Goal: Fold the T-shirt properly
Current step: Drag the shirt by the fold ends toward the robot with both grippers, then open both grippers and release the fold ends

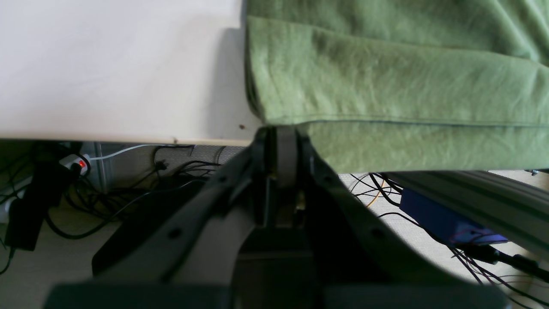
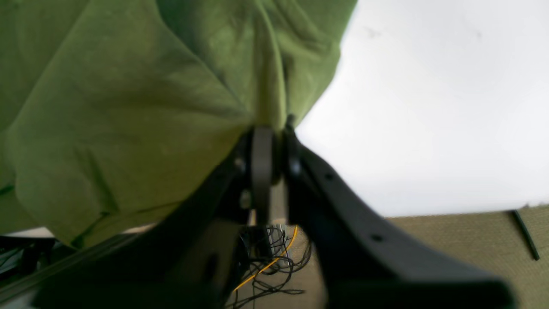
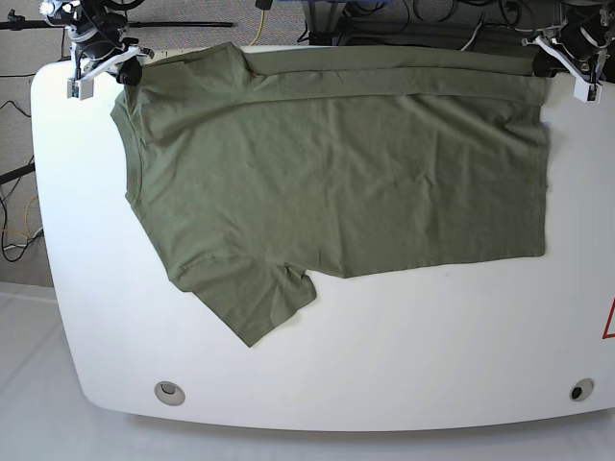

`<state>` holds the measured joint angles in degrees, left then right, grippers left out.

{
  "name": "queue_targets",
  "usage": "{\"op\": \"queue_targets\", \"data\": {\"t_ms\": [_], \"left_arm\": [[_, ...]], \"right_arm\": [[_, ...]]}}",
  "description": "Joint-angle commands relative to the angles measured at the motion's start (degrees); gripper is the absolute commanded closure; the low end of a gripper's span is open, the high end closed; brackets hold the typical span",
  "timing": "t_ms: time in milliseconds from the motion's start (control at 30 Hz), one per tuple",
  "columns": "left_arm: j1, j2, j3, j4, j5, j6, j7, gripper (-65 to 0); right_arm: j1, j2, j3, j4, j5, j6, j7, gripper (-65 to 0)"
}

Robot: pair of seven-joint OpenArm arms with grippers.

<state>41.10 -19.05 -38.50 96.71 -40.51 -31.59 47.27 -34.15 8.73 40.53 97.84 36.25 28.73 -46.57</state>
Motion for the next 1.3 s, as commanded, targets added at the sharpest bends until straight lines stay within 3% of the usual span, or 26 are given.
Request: {"op": "queue_targets", "data": {"t_ms": [0, 100, 233, 300, 767, 1033, 1267], "left_arm": [[0.7, -0.7, -0.9, 1.3, -0.4, -0.1, -0.2, -4.8], [0.9, -0.8, -0.7, 1.6, -0.4, -0.1, -0.8, -17.5], [0.7, -0.9, -0.8, 2.5, -0.3, 0.1, -2.1, -34.2], [0.7, -0.9, -1.0, 3.1, -0.2, 0.1, -2.5, -36.0], [-4.0, -0.9, -1.8, 8.5, -0.1, 0.2, -1.8, -33.8], [-6.4, -0.9, -1.4, 11.2, 0.4, 0.9, 0.0, -35.8], [-10.9, -0.8, -1.3, 11.5, 3.8, 1.6, 1.1, -34.1]], "right_arm": [[-0.7, 0.8, 0.7, 0.9, -0.9, -0.1, -0.2, -15.7], [-0.9, 0.8, 0.7, 1.2, -1.1, -0.1, -0.1, -23.2], [-0.7, 0.8, 0.3, 1.4, -1.4, -0.2, 0.0, -27.4], [-0.6, 0.8, 0.4, 1.5, -1.3, -0.2, 0.0, -26.9], [0.5, 1.1, 1.0, 5.1, -0.6, -0.2, -0.3, -28.5], [-0.4, 1.7, 0.3, 8.5, -0.8, -0.1, -1.5, -28.8], [0.0, 2.9, 0.3, 10.8, -1.1, -0.1, -1.5, -29.3]]}}
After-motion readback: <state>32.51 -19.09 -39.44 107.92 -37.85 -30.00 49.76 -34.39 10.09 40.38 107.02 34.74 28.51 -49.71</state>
